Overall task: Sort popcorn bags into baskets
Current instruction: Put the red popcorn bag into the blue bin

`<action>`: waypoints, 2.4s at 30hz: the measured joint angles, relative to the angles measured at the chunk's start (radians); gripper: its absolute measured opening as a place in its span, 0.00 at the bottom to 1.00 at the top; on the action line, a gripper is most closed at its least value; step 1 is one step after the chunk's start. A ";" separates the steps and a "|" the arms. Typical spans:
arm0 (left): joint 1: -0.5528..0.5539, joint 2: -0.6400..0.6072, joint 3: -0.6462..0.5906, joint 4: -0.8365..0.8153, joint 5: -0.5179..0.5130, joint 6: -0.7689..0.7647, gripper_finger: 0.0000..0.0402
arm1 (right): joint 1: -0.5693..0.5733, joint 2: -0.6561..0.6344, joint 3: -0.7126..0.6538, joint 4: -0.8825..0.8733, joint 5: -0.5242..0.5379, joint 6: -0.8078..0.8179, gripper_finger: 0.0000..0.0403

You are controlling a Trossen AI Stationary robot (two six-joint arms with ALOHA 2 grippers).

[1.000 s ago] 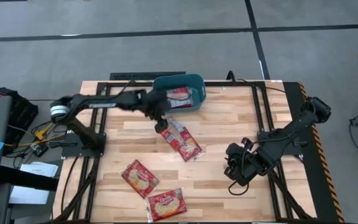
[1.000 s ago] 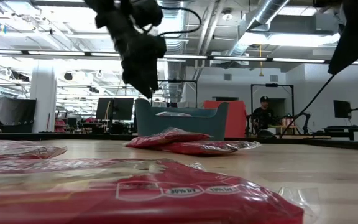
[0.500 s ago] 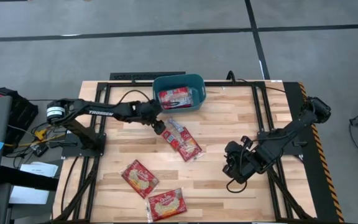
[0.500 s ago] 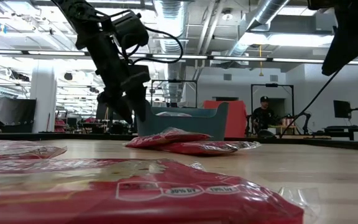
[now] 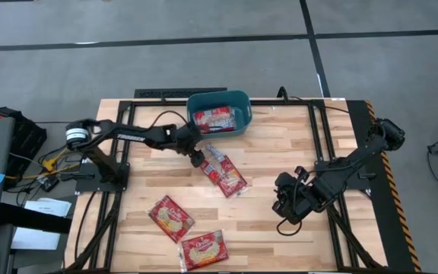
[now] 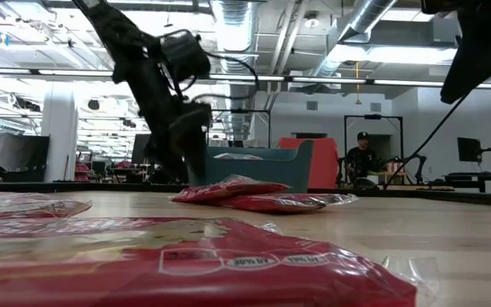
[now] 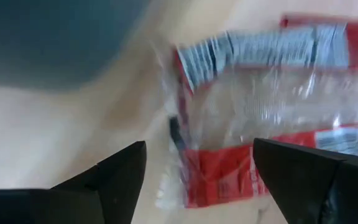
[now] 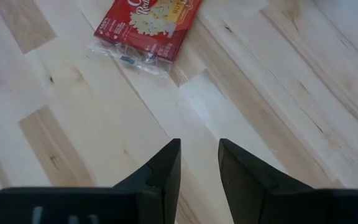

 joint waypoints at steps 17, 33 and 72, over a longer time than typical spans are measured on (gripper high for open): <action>-0.002 0.165 0.013 0.058 0.034 -0.118 0.40 | 0.001 0.000 0.000 0.000 -0.012 0.003 0.33; -0.041 0.147 0.005 0.089 0.245 -0.304 0.00 | 0.001 0.000 0.000 -0.008 -0.013 -0.004 0.30; 0.127 -0.283 0.008 0.426 0.152 -0.583 0.00 | 0.000 0.000 0.000 -0.079 0.003 -0.003 0.29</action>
